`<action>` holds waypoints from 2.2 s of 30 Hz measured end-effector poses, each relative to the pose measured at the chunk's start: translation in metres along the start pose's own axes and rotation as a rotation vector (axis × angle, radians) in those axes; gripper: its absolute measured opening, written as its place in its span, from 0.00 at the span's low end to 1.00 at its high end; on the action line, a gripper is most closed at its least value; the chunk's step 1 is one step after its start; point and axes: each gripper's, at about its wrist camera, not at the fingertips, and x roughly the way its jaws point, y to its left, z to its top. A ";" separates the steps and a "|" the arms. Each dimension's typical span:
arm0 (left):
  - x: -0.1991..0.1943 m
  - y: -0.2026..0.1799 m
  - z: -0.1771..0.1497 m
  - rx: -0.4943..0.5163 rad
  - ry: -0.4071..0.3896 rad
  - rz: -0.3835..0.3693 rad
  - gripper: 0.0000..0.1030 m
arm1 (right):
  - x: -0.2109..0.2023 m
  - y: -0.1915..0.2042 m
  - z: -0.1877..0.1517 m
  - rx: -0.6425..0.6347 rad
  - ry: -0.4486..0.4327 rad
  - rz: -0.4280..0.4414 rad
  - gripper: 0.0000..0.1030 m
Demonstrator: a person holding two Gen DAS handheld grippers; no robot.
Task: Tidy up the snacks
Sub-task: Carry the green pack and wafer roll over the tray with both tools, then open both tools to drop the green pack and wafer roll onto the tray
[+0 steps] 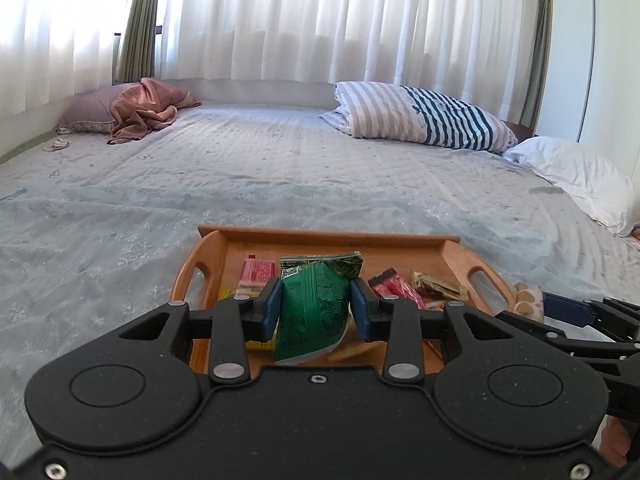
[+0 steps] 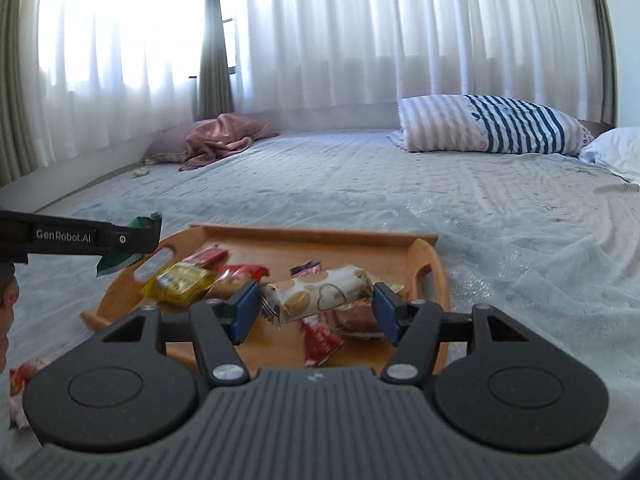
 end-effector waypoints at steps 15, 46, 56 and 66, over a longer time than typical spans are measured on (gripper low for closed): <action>0.102 0.011 0.032 0.039 0.052 0.041 0.34 | 0.080 -0.018 0.035 0.012 0.071 -0.053 0.63; 0.181 0.019 -0.003 0.062 0.102 0.083 0.36 | 0.162 -0.043 0.010 0.138 0.165 -0.128 0.63; 0.181 0.016 -0.005 0.070 0.097 0.092 0.39 | 0.160 -0.042 0.008 0.135 0.158 -0.118 0.66; 0.151 0.012 0.008 0.105 0.046 0.108 0.80 | 0.136 -0.032 0.017 0.058 0.132 -0.116 0.93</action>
